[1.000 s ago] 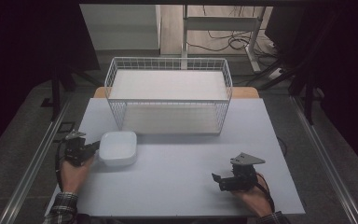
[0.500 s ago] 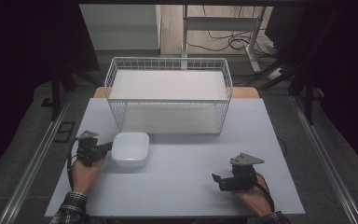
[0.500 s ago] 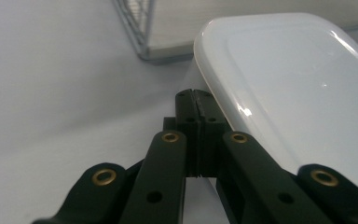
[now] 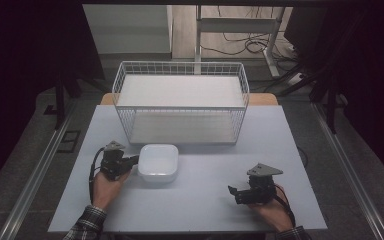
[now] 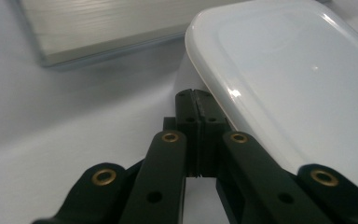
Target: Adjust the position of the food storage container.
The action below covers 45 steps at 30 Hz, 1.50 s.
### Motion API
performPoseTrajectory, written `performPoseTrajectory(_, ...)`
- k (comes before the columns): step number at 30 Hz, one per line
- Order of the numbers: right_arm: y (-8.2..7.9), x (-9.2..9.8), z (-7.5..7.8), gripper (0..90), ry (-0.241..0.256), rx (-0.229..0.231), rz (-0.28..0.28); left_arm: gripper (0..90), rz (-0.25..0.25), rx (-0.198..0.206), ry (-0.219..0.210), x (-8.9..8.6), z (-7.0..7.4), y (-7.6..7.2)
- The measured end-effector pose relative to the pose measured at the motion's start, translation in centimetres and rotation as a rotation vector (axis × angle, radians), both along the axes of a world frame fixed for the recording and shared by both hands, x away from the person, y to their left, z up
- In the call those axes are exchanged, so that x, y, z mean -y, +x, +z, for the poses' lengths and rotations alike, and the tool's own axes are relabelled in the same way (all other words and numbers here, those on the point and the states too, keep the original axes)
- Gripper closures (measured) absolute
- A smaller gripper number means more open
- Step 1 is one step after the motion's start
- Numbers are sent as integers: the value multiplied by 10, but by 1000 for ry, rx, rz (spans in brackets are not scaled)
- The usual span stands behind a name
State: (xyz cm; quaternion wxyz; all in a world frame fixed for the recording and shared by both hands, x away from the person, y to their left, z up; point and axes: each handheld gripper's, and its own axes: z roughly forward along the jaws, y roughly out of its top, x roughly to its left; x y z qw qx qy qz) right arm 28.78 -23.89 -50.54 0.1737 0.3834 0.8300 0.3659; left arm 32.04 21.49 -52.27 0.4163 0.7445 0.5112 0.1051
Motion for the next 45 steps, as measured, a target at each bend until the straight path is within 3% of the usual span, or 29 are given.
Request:
performPoseTrajectory(7,0,-6,-3,0,-32,-17,15,898,-41,-10,-19,15,0,-1)
performPoseTrajectory(12,6,-7,-1,38,-5,-40,-3,897,-63,-10,-20,24,1,-2)
performPoseTrajectory(18,17,-21,9,440,49,-49,31,897,-75,-11,-28,31,1,-1)
performPoseTrajectory(22,31,-45,13,668,22,-41,77,897,-83,-13,-36,36,1,0)
performPoseTrajectory(28,57,-75,12,862,58,-60,89,897,-120,-30,-57,46,-1,0)
performPoseTrajectory(32,69,-91,7,892,51,-69,85,898,-141,-29,-64,52,-1,2)
performPoseTrajectory(38,81,-104,1,892,42,-69,74,897,-92,-20,-51,57,-4,17)
performPoseTrajectory(40,83,-108,-2,893,50,-80,69,898,-84,-23,-31,62,-6,17)
performPoseTrajectory(41,83,-109,-3,893,31,-71,68,898,-90,-24,-26,62,-5,17)
performPoseTrajectory(45,81,-104,-3,893,32,-81,69,898,-102,-35,-37,66,-4,12)
